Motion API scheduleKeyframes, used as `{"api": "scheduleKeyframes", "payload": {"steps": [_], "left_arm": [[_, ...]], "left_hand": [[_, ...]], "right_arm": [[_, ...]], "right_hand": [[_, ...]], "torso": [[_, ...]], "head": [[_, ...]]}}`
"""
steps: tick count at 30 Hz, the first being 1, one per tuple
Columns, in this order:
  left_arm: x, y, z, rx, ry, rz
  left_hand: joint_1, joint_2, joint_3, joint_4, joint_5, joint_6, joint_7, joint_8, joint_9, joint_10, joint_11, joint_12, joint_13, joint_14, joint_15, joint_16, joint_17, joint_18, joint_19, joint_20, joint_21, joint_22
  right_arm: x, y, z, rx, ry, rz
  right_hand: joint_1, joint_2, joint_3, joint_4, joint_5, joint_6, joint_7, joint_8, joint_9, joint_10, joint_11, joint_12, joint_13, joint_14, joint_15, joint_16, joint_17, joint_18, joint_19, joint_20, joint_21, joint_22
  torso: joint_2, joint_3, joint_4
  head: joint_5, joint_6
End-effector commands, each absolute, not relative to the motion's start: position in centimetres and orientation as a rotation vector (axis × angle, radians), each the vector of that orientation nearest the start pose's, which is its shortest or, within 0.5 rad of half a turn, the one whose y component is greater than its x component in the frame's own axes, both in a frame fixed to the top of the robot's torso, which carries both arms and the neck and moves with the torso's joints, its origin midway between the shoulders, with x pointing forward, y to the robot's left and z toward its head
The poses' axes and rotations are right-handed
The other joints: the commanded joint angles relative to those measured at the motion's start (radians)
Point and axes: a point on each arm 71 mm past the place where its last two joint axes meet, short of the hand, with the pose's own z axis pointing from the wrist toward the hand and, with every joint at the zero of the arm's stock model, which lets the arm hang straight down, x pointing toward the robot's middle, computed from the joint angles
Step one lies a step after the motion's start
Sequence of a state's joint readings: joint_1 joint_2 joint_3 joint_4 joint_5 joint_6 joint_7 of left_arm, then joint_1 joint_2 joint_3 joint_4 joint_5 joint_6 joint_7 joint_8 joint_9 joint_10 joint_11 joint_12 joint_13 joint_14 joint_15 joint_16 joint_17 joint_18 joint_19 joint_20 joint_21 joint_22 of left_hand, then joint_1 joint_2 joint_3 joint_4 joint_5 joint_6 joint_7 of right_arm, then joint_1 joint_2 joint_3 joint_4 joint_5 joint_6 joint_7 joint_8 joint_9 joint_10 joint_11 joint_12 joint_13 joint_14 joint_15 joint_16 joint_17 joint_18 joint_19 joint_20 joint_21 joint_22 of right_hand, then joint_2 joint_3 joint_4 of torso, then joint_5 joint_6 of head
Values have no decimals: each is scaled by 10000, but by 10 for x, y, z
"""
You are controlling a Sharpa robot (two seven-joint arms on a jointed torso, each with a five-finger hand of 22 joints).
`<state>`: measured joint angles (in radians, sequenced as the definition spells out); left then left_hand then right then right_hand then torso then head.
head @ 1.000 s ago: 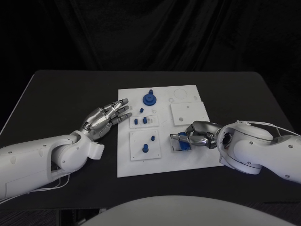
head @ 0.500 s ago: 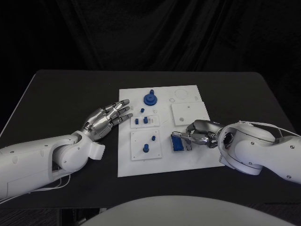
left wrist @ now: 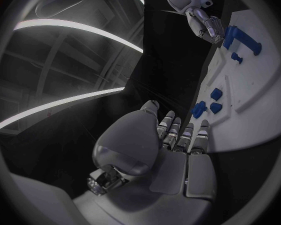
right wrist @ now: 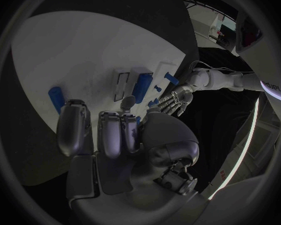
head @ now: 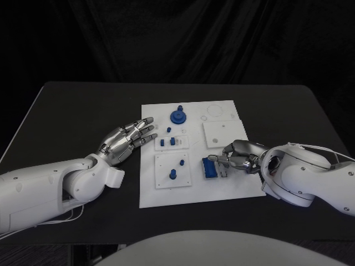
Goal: Assemble the parts on the task board
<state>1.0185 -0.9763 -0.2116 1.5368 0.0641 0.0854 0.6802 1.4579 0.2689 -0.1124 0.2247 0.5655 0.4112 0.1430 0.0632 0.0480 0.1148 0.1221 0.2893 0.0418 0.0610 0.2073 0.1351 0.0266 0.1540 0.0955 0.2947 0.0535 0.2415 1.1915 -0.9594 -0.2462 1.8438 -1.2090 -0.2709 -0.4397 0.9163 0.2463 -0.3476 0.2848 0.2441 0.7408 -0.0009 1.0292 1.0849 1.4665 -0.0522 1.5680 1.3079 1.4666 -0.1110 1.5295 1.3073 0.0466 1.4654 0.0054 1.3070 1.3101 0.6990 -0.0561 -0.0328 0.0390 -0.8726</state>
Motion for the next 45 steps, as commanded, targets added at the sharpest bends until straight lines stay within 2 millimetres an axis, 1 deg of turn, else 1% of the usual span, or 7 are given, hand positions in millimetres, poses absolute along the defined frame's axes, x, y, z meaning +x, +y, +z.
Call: {"api": "scheduleKeyframes", "payload": {"steps": [1, 6, 11, 25, 30, 42, 45], "left_arm": [[403, 258, -292, -12713, 14501, -18615], [403, 258, -292, -12714, 14497, -18636], [403, 259, -292, -12718, 14485, -18611], [402, 260, -292, -12724, 14484, -18593], [402, 260, -292, -12729, 14485, -18574], [402, 259, -294, -12749, 14513, -18602], [402, 258, -294, -12759, 14524, -18604]], "left_hand": [[-5, 5, 61, 13, 36, 1, 44, 37, 11, -11, 93, 62, 14, 3, 43, 54, 15, -139, 72, -15, 42, 18], [-5, 5, 61, 13, 36, 1, 44, 37, 11, -11, 93, 62, 14, 3, 43, 54, 15, -139, 72, -15, 42, 18], [-5, 5, 61, 13, 36, 1, 44, 37, 11, -11, 93, 62, 14, 3, 43, 54, 15, -139, 72, -15, 42, 18], [-8, -1, 87, 11, 36, 29, 60, 46, 15, 6, 120, 97, 19, 14, 46, 80, 19, -143, 85, -14, 48, 33], [-10, -6, 103, 9, 36, 42, 70, 51, 17, 13, 139, 108, 20, 19, 45, 92, 21, -145, 92, -14, 52, 40], [-7, -11, 117, 3, 42, 32, 79, 51, 16, 17, 151, 112, 20, 19, 48, 91, 21, -147, 98, -14, 55, 46], [-7, -11, 117, 3, 42, 32, 79, 51, 16, 17, 151, 112, 20, 19, 48, 91, 21, -147, 98, -14, 55, 46]], "right_arm": [[381, -188, -249, 1122, 21366, 6313], [377, -196, -247, 1232, 21208, 6418], [376, -209, -243, 1256, 20762, 6120], [367, -237, -241, 1229, 20446, 5143], [365, -249, -236, 599, 19835, 4237], [363, -265, -234, -403, 19306, 2518], [364, -267, -236, -493, 19492, 2233]], "right_hand": [[832, -158, 104, -218, 544, -65, 5, -6, 81, 1043, -103, 28, 2629, 909, -56, 19, 2010, 135, 79, -82, -58, 1811], [2043, -365, 341, -499, 1332, -372, -20, -377, -111, 1043, -124, 28, 2629, 900, -74, -6, 1974, 143, 66, -103, -100, 1802], [2433, -475, 404, -494, 1645, -351, 24, -798, -404, 1043, -96, 28, 2629, 899, -56, -10, 1968, 143, 63, -91, -118, 1798], [2884, -682, 381, -337, 967, -42, 83, -1222, -804, 1043, -37, 28, 2629, 894, -4, -26, 1946, 143, 65, -39, -127, 1799], [3540, -834, 528, -499, 1873, -111, 98, -1588, -1073, 1043, -32, 28, 2629, 892, -5, -32, 1937, 140, 76, -43, -118, 1803], [3809, -995, 559, -169, 2382, -96, 270, -2503, -1845, 1043, 110, 28, 2629, 882, 109, -67, 1887, 150, 54, 52, -190, 1786], [3844, -1024, 586, -59, 2584, -106, 316, -2740, -2042, 1043, 146, 28, 2629, 873, 138, -94, 1847, 159, 39, 80, -238, 1773]], "torso": [[-3, 0, -1], [-9, -4, -3], [-9, -7, -17], [-16, -4, -7], [-6, -4, -8], [-9, -8, 43], [0, -5, 12]], "head": [[7, 0], [23, 0], [55, 0], [-11, 0], [1, 0], [-137, 0], [-109, 0]]}}
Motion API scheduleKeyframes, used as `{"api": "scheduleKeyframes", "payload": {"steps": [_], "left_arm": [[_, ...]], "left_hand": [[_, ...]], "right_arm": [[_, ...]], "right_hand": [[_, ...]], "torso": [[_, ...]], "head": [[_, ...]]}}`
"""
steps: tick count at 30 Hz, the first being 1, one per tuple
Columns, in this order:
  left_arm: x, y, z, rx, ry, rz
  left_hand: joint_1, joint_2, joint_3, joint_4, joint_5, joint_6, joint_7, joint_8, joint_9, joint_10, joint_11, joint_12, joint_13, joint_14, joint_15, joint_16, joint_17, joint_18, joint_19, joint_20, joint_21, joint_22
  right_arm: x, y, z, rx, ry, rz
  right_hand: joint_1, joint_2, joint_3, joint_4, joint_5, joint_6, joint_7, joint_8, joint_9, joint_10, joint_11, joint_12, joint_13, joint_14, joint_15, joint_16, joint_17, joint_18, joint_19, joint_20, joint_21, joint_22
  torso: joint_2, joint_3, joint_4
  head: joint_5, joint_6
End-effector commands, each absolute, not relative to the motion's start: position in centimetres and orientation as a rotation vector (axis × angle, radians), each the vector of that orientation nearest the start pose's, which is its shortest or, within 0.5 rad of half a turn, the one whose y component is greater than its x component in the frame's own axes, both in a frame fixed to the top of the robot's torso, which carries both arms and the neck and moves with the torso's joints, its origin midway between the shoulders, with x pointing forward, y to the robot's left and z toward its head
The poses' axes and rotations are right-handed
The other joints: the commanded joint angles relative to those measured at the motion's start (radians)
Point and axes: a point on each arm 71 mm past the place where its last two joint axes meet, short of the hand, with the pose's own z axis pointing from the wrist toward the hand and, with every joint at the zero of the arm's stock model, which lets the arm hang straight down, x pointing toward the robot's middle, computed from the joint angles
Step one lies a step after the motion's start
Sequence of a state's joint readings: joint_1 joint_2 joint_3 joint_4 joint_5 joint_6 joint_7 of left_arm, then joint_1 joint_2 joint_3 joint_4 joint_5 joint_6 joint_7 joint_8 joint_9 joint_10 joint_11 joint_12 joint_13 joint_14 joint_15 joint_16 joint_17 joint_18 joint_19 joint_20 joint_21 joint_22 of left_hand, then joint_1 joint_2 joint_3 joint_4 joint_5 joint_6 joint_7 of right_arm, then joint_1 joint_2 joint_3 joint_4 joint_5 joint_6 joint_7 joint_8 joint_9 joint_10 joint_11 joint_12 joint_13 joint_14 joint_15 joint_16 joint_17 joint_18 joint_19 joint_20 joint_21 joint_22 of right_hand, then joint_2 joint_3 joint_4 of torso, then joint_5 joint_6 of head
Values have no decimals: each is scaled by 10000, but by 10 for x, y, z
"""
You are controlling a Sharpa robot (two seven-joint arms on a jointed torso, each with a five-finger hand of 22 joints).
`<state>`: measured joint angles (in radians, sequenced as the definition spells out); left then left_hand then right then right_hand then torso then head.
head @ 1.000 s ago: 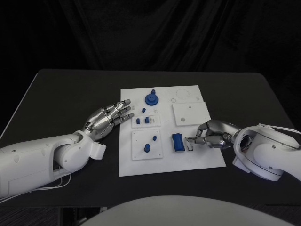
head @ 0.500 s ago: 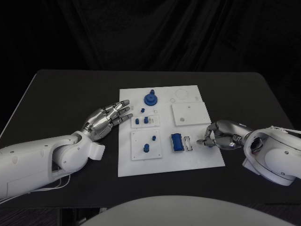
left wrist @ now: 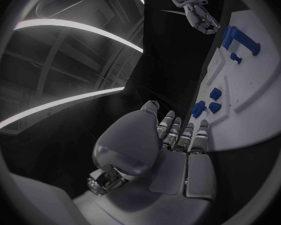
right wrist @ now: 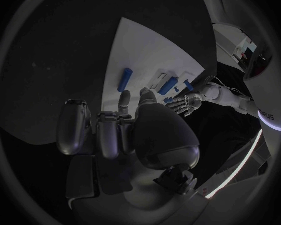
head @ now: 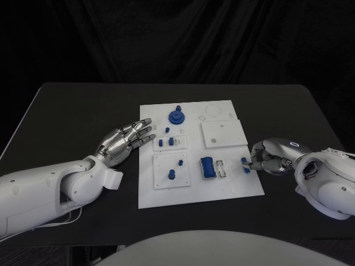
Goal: Assemble the parts on the task board
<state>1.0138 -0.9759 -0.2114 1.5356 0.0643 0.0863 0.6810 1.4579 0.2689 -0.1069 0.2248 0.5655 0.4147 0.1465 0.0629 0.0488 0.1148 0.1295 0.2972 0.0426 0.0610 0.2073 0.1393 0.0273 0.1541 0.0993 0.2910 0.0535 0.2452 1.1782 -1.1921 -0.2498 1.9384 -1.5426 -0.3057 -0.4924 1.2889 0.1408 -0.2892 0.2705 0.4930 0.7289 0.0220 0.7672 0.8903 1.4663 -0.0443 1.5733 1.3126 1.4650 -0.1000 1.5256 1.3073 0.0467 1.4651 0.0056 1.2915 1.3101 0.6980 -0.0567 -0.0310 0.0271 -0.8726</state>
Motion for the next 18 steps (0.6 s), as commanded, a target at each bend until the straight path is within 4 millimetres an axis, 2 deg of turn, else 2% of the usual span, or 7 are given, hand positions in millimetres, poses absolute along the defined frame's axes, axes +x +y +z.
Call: {"api": "scheduleKeyframes", "payload": {"steps": [1, 2, 3, 4, 5, 8, 18], "left_arm": [[402, 259, -294, -12762, 14526, -18598], [402, 259, -294, -12766, 14527, -18589], [402, 259, -294, -12769, 14527, -18580], [402, 259, -294, -12772, 14526, -18567], [402, 260, -294, -12774, 14522, -18556], [402, 260, -294, -12773, 14509, -18542], [401, 259, -292, -12630, 14154, -18787]], "left_hand": [[-2, -13, 78, -5, 49, 1, 48, 55, 9, 21, 89, 42, 12, 23, 49, 59, 15, -149, 69, 23, 59, 20], [-2, -13, 78, -5, 49, 1, 48, 55, 9, 21, 89, 42, 12, 23, 49, 59, 15, -149, 69, 23, 59, 20], [-2, -13, 78, -5, 49, 1, 48, 55, 9, 21, 89, 42, 12, 23, 49, 59, 15, -149, 69, 23, 59, 20], [1, -19, 97, -14, 51, 16, 55, 59, 11, 34, 113, 67, 15, 24, 47, 64, 15, -151, 75, 23, 62, 26], [1, -19, 97, -14, 51, 16, 55, 59, 11, 34, 113, 67, 15, 24, 47, 64, 15, -151, 75, 23, 62, 26], [3, -24, 107, -19, 53, 20, 61, 61, 11, 40, 124, 76, 16, 27, 47, 71, 16, -152, 83, 23, 66, 38], [1, -137, 265, -69, 77, 193, 40, 123, 29, 241, 127, 343, 45, 188, 77, 308, 51, -121, 246, 10, 151, 225]], "right_arm": [[364, -268, -237, -485, 19544, 2196], [364, -268, -238, -459, 19637, 2143], [364, -269, -239, -441, 19711, 2099], [364, -269, -239, -426, 19791, 2045], [364, -270, -240, -411, 19852, 1994], [366, -272, -242, -392, 19973, 1870], [370, -269, -247, -272, 20134, 1964]], "right_hand": [[112, 25, 3, 105, 114, 8, 98, -162, -130, 1045, 74, -25, 2582, 886, 35, -62, 1836, 161, 36, 83, -99, 1769], [-78, 50, -45, 178, 130, -83, 186, -469, -366, 1045, 138, -25, 2582, 865, 85, -115, 1759, 178, -6, 120, -208, 1737], [-190, 55, -65, 155, 104, -93, 306, -1044, -860, 1045, 217, -25, 2582, 848, 173, -160, 1695, 195, -37, 177, -291, 1716], [-200, 64, -52, 164, 113, -66, 339, -1252, -1060, 1045, 254, -25, 2582, 847, 183, -164, 1690, 194, -38, 210, -299, 1715], [-210, 48, -39, 141, 116, 16, 421, -1589, -1401, 1045, 328, -25, 2582, 841, 251, -180, 1667, 194, -45, 270, -329, 1710], [-264, 54, -16, 170, 131, 95, 504, -2002, -1830, 1045, 412, -25, 2582, 832, 316, -206, 1628, 211, -63, 334, -395, 1695], [-523, 163, -25, 202, 31, 316, 541, -2209, -2134, 1045, 463, -25, 2582, 832, 361, -206, 1628, 215, -60, 384, -413, 1694]], "torso": [[11, -1, -10], [11, 0, -22], [10, 0, -24], [8, -2, -25], [7, -5, -27], [0, -6, -26], [3, 2, -11]], "head": [[16, 0], [31, 0], [33, 0], [34, 0], [32, 0], [39, 0], [22, 0]]}}
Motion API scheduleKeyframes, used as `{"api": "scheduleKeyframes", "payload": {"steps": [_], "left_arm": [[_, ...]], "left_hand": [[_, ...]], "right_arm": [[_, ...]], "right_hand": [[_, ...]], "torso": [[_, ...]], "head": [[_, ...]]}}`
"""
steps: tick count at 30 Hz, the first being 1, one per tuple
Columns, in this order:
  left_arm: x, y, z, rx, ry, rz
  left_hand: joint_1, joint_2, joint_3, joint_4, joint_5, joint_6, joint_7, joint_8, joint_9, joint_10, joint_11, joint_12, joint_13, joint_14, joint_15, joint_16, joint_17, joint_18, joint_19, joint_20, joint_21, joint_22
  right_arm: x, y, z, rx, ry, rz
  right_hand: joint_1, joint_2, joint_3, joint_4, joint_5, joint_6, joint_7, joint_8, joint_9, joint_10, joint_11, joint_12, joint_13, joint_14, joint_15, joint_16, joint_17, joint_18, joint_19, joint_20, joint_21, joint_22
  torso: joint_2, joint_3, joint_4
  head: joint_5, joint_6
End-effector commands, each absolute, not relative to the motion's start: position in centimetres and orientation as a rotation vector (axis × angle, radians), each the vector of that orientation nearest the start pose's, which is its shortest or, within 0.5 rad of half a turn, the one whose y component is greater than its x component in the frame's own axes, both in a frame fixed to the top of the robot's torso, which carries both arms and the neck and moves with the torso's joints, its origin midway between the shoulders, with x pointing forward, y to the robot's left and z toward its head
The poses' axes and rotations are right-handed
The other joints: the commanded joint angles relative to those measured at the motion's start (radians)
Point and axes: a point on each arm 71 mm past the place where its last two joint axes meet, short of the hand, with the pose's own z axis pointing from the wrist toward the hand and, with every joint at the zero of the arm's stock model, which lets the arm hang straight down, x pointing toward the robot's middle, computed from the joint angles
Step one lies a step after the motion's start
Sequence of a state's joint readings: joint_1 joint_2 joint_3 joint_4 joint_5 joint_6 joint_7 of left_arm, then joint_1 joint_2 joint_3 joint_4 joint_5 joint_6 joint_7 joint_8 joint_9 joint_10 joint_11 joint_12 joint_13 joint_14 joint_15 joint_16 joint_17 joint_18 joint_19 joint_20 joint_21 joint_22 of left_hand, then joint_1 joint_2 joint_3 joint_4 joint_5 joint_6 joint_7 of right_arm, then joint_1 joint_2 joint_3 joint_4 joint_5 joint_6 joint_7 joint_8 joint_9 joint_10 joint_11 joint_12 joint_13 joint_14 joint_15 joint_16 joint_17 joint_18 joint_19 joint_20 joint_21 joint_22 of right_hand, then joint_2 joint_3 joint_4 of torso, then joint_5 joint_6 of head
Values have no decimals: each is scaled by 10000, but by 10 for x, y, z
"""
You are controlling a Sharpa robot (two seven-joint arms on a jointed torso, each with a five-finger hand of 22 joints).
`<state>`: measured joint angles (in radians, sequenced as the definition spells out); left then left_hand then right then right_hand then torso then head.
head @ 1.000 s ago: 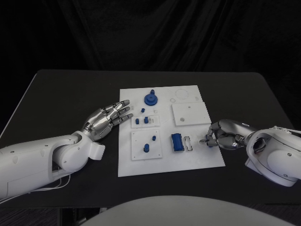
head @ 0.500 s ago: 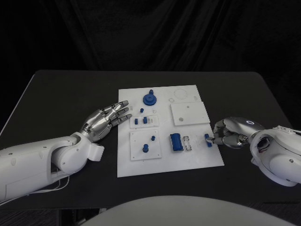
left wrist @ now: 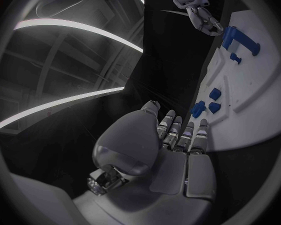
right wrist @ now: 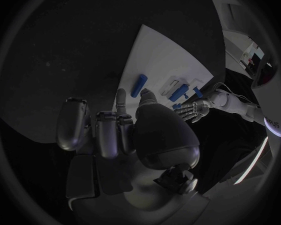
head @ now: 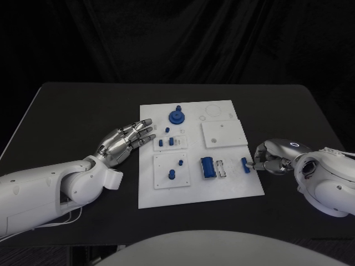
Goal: Assemble the parts on the task board
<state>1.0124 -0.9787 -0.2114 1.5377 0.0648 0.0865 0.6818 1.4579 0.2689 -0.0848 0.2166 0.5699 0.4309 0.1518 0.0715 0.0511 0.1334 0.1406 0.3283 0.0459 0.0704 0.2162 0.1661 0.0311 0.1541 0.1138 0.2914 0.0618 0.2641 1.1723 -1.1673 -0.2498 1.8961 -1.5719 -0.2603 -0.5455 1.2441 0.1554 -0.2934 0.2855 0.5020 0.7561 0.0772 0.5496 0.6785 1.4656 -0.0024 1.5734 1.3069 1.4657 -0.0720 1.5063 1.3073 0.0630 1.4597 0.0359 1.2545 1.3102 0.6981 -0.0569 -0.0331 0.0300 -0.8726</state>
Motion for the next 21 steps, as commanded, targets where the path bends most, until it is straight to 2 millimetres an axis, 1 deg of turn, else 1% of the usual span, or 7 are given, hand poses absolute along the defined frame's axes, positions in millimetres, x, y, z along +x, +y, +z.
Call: {"api": "scheduleKeyframes", "payload": {"steps": [1, 4, 6, 10, 15, 18, 21], "left_arm": [[401, 259, -292, -12618, 14126, -18800], [400, 260, -290, -12560, 13973, -18886], [400, 260, -289, -12458, 13865, -18955], [397, 261, -286, -12100, 13758, -19060], [394, 265, -283, -11893, 13666, -19033], [394, 267, -283, -11845, 13648, -18972], [394, 268, -283, -11838, 13673, -18934]], "left_hand": [[1, -139, 44, 12, 33, 31, -13, 38, 6, 55, 15, 31, 12, 94, -13, 39, 12, -122, 101, 5, 68, 35], [1, -140, 44, 12, 33, 31, -13, 38, 6, 55, 15, 30, 11, 93, -13, 39, 12, -122, 101, 5, 68, 35], [-2, -225, 66, -7, 48, 106, -49, 60, 13, 86, -35, 68, 11, 135, 3, 98, 18, -108, 155, -2, 97, 82], [-21, -324, 80, -13, 65, 190, -95, 88, 21, 145, -78, 136, 16, 208, -18, 185, 29, -84, 250, -20, 148, 165], [-29, -361, 86, -15, 70, 221, -110, 98, 23, 176, -91, 173, 19, 237, -32, 215, 32, -72, 286, -27, 168, 190], [-31, -363, 95, -14, 84, 245, -109, 105, 25, 191, -89, 189, 21, 248, -35, 225, 33, -69, 300, -27, 176, 200], [-32, -359, 101, -12, 92, 243, -108, 106, 25, 192, -88, 185, 20, 251, -35, 227, 32, -68, 304, -25, 178, 200]], "right_arm": [[370, -269, -248, -264, 20135, 1979], [371, -268, -249, -242, 20110, 2043], [372, -268, -250, -228, 20087, 2081], [372, -267, -250, -213, 20055, 2138], [373, -266, -251, -215, 20036, 2187], [373, -265, -252, -222, 20035, 2200], [374, -263, -252, -237, 20032, 2227]], "right_hand": [[-89, 26, 17, 52, -69, 56, -9, -41, -29, 1052, 45, -26, 2639, 825, 82, -17, 1623, 52, -6, 82, -44, 1694], [-125, 47, 18, 52, -101, 76, -8, -63, -63, 1052, 50, -26, 2639, 824, 85, -19, 1619, 55, -8, 86, -57, 1690], [-128, 48, 18, 51, -104, 77, -7, -66, -66, 1052, 51, -26, 2639, 823, 85, -24, 1611, 55, -8, 86, -57, 1690], [-128, 50, 19, 49, -105, 77, -7, -70, -70, 1052, 51, -26, 2639, 823, 85, -24, 1612, 57, -11, 87, -64, 1689], [-127, 52, 21, 46, -106, 78, -7, -73, -74, 1052, 51, -26, 2639, 824, 86, -21, 1617, 57, -10, 87, -63, 1689], [-125, 58, 27, 38, -127, 89, -8, -84, -92, 1052, 52, -26, 2639, 824, 87, -22, 1614, 57, -10, 89, -65, 1688], [-110, 56, 37, 21, -162, 109, -9, -99, -119, 1052, 52, -26, 2639, 823, 87, -25, 1611, 57, -8, 91, -63, 1689]], "torso": [[4, 6, 16], [-2, 5, 35], [-1, 4, 32], [5, 5, 1], [0, 0, 16], [6, 5, 5], [3, 2, 12]], "head": [[-10, 0], [-36, 0], [-27, 0], [-18, 0], [-33, 0], [-30, 0], [-37, 0]]}}
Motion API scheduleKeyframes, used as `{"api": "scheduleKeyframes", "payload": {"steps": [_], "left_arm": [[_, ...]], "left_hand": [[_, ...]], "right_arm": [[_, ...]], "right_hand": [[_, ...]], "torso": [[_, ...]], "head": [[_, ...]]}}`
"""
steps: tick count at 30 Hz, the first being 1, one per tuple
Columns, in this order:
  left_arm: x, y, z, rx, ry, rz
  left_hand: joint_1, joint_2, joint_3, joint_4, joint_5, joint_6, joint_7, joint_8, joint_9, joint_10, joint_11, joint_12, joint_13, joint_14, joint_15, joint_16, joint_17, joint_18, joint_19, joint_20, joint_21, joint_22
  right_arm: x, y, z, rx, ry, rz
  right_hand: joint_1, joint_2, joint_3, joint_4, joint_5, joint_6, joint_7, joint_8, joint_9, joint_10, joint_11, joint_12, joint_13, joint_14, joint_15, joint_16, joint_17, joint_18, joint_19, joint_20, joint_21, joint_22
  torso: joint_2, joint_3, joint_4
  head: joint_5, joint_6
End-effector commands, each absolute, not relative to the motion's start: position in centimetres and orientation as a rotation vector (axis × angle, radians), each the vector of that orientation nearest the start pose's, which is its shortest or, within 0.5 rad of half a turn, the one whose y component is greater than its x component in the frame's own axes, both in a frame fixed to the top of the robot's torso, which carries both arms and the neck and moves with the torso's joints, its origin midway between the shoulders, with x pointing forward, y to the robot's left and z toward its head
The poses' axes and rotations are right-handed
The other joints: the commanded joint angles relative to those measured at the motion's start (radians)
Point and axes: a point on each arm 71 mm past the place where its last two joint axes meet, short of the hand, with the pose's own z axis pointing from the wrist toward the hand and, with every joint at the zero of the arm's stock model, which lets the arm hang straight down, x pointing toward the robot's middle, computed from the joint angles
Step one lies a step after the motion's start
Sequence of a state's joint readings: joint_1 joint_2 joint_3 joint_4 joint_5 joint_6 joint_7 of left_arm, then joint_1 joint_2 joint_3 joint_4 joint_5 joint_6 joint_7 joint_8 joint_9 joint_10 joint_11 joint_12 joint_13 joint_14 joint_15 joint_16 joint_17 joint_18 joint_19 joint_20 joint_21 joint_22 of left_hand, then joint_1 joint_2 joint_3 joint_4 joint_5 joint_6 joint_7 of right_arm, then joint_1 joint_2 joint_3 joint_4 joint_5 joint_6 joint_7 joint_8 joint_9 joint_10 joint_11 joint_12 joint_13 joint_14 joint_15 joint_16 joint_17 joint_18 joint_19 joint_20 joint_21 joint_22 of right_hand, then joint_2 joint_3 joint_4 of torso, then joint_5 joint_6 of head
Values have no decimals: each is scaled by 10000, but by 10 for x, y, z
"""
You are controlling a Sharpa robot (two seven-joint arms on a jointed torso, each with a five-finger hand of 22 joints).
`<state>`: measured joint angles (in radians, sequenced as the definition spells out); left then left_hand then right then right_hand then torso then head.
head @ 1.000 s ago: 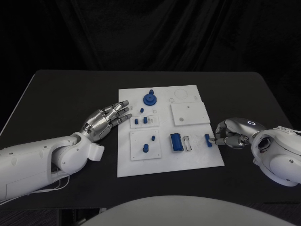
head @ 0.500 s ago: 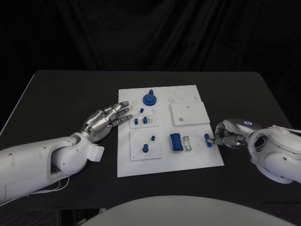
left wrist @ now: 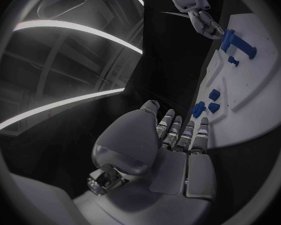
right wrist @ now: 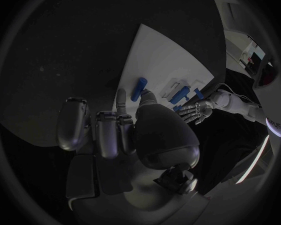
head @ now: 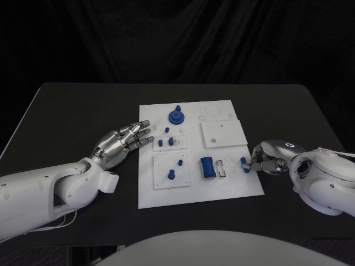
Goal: Assemble the parts on the task board
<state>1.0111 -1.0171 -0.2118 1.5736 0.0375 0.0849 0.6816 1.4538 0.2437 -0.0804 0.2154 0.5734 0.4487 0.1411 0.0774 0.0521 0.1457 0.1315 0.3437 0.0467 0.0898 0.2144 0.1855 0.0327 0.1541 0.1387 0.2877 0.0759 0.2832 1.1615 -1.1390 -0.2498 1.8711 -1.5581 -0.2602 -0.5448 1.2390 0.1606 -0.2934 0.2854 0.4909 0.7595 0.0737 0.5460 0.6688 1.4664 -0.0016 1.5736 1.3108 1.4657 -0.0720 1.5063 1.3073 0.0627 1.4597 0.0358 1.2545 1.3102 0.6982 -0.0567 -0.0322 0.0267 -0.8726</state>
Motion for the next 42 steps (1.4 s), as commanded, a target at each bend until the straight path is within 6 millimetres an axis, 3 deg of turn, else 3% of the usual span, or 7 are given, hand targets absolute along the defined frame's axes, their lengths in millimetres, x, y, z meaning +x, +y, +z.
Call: {"api": "scheduleKeyframes", "payload": {"steps": [1, 9, 13, 22, 25, 30, 42], "left_arm": [[394, 268, -283, -11838, 13682, -18927], [393, 269, -283, -11849, 13727, -18883], [393, 270, -283, -11863, 13748, -18845], [393, 271, -284, -11920, 13875, -18742], [393, 271, -284, -11929, 13894, -18739], [393, 271, -284, -11935, 13898, -18731], [393, 272, -284, -11947, 13917, -18678]], "left_hand": [[8, -107, 58, 0, 57, 65, -1, 46, 15, 69, 2, 31, 12, 57, -17, 33, 17, -68, 55, 12, 38, 9], [7, -84, 87, 8, 80, 70, 9, 48, 14, 80, 14, 41, 12, 63, -7, 36, 15, -68, 71, 24, 46, 18], [9, -76, 98, 8, 88, 66, 13, 48, 13, 87, 20, 50, 12, 68, -5, 43, 16, -69, 77, 27, 49, 20], [12, -71, 113, 6, 95, 47, 21, 43, 9, 84, 33, 38, 10, 66, -2, 36, 13, -70, 76, 30, 48, 7], [12, -63, 128, 7, 99, 43, 35, 41, 8, 80, 46, 29, 8, 59, 4, 24, 10, -72, 74, 33, 47, -4], [13, -56, 140, 7, 102, 31, 45, 37, 5, 80, 57, 31, 7, 56, 7, 22, 9, -75, 74, 35, 46, -8], [15, -46, 161, 7, 105, 28, 56, 35, 4, 79, 74, 29, 6, 55, 10, 24, 8, -79, 78, 36, 48, -9]], "right_arm": [[374, -263, -252, -248, 20033, 2242], [375, -255, -254, -424, 20093, 2407], [375, -252, -256, -484, 20139, 2454], [376, -249, -266, -691, 20495, 2308], [376, -248, -269, -738, 20580, 2288], [376, -246, -271, -727, 20504, 2452], [371, -239, -260, 564, 19547, 4482]], "right_hand": [[-33, 2, 50, 5, -63, 92, 22, -72, -40, 1044, 43, -28, 2600, 824, 87, -23, 1613, 60, -8, 93, -65, 1689], [870, -198, 440, -433, 373, 402, -89, -85, -239, 1044, -50, -28, 2600, 830, 17, -9, 1635, 63, 6, 49, -63, 1695], [1257, -251, 800, -596, -116, 503, -156, -11, -242, 1044, -109, -28, 2600, 834, -35, -2, 1645, 53, 23, -6, -26, 1708], [1386, -334, 1044, -628, -41, 481, -162, -1, -249, 1044, -121, -28, 2600, 819, -49, -39, 1593, 69, -8, -25, -112, 1685], [1488, -409, 1266, -652, 455, 466, -167, -7, -264, 1044, -122, -28, 2600, 815, -54, -48, 1582, 71, -14, -30, -129, 1682], [1708, -814, 2305, -683, 2467, 458, -150, 52, -252, 1044, -121, -28, 2600, 817, -58, -39, 1598, 69, -13, -52, -125, 1688], [1079, -1857, 4858, -420, 3758, 419, -102, 349, -72, 1044, -94, -28, 2600, 848, -31, 39, 1714, 33, 44, -27, 61, 1736]], "torso": [[1, -2, 8], [-1, 2, -13], [2, 2, -5], [6, 7, -3], [9, 9, -12], [7, 11, -9], [3, 13, -5]], "head": [[-13, 0], [-1, 0], [-8, 0], [-12, 0], [-8, 0], [39, 0], [101, 0]]}}
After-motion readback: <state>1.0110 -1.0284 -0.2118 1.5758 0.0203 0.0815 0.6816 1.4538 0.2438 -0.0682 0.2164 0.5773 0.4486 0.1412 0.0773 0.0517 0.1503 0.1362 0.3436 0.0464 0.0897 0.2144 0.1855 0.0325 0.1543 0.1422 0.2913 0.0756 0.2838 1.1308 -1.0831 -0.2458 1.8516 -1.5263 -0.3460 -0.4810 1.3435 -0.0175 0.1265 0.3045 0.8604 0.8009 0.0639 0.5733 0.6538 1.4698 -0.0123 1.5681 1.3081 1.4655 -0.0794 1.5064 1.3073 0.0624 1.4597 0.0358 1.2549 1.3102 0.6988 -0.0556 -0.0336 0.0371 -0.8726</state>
